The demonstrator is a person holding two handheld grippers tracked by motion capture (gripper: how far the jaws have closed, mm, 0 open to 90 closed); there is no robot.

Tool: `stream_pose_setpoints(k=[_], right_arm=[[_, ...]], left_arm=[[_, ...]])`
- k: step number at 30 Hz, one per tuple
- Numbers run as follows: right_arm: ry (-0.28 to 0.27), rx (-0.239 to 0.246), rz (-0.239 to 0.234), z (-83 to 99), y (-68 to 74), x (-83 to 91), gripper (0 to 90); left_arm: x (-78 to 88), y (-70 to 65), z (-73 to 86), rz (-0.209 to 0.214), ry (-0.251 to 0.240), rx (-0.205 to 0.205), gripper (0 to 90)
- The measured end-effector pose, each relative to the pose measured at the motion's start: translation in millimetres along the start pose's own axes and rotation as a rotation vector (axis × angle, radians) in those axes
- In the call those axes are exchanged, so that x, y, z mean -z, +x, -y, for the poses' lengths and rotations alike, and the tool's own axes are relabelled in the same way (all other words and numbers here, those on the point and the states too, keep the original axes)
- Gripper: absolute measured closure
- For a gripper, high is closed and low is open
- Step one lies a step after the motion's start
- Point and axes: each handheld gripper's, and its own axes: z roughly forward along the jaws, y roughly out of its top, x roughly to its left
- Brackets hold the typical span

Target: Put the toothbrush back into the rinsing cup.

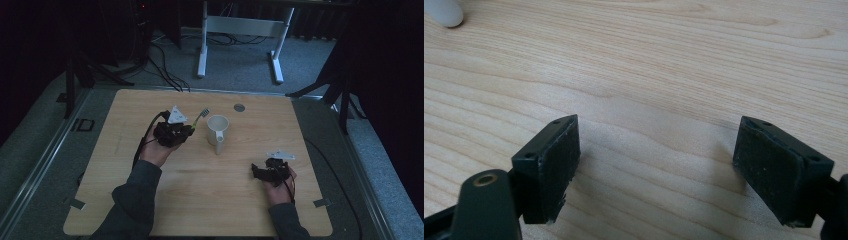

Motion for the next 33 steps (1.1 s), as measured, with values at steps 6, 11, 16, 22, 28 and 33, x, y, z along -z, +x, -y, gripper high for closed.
stream_pose_setpoints(k=[6,11,16,22,28,33], right_arm=[[0.000,0.000,0.000,0.0,0.0,0.0,18.4],[0.000,0.000,0.000,0.0,0.0,0.0,18.5],[0.000,0.000,0.000,0.0,0.0,0.0,18.4],[0.000,0.000,0.000,0.0,0.0,0.0,18.5],[0.000,0.000,0.000,0.0,0.0,0.0,18.4],[0.000,-0.001,0.000,0.0,0.0,0.0,18.4]], left_arm=[[0.5,0.2,-1.1,0.003,-0.018,0.011,80.9],[0.9,-0.2,-1.6,0.002,-0.027,0.015,80.9],[1.2,0.2,-2.3,0.002,-0.039,0.023,80.9],[1.4,-0.2,-3.1,0.000,-0.048,0.026,80.9],[1.7,0.4,-3.4,0.001,-0.058,0.033,80.9],[2.3,1.5,-3.7,0.004,-0.073,0.048,80.9]])
